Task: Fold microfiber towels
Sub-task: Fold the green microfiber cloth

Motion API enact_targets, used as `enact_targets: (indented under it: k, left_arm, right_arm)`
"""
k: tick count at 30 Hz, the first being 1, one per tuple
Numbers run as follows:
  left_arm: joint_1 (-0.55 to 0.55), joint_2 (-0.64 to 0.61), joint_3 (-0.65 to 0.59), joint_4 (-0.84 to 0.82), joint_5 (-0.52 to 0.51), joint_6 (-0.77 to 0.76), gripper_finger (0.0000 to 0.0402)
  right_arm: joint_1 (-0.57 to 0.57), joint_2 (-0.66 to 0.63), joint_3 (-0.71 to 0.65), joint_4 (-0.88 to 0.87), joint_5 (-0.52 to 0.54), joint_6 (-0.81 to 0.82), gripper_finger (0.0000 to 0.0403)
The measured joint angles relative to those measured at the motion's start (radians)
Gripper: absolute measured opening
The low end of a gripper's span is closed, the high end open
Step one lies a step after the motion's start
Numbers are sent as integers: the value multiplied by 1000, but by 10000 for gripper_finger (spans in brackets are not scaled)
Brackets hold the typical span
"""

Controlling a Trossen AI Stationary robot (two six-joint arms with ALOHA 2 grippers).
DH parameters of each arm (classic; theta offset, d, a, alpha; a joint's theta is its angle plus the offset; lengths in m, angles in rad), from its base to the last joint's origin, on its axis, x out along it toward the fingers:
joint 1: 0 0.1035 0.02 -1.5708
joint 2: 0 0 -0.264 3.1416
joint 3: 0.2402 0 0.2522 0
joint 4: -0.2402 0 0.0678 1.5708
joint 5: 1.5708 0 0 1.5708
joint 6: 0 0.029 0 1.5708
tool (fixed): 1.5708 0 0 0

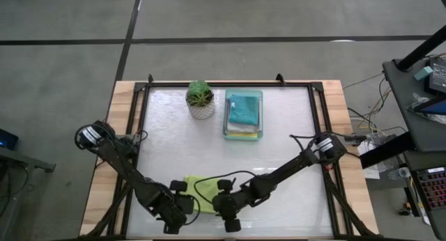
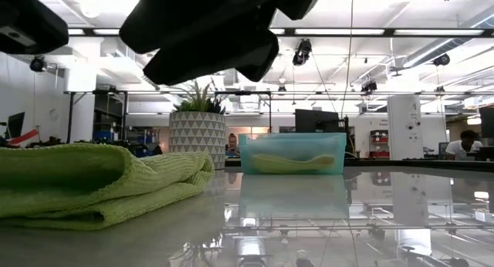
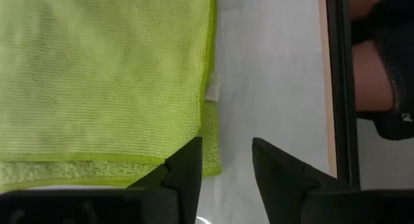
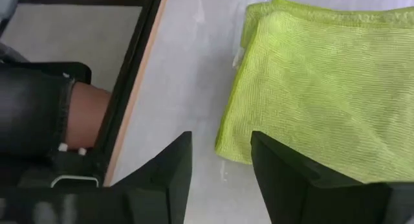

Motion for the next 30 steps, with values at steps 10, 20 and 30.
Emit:
enact_targets:
  k: [10, 20, 30]
  left_arm:
    - [0, -2, -31, 1, -54, -27, 121]
    - [0, 14, -64, 2, -98, -33, 121]
    - [0, 15, -177, 20, -99, -105, 121]
  right_arm:
    - [-5, -36, -1, -57, 16, -91, 120]
    - [-110, -36, -19, -96, 89, -221, 51]
    - [-187, -36, -136, 117, 87, -269, 9]
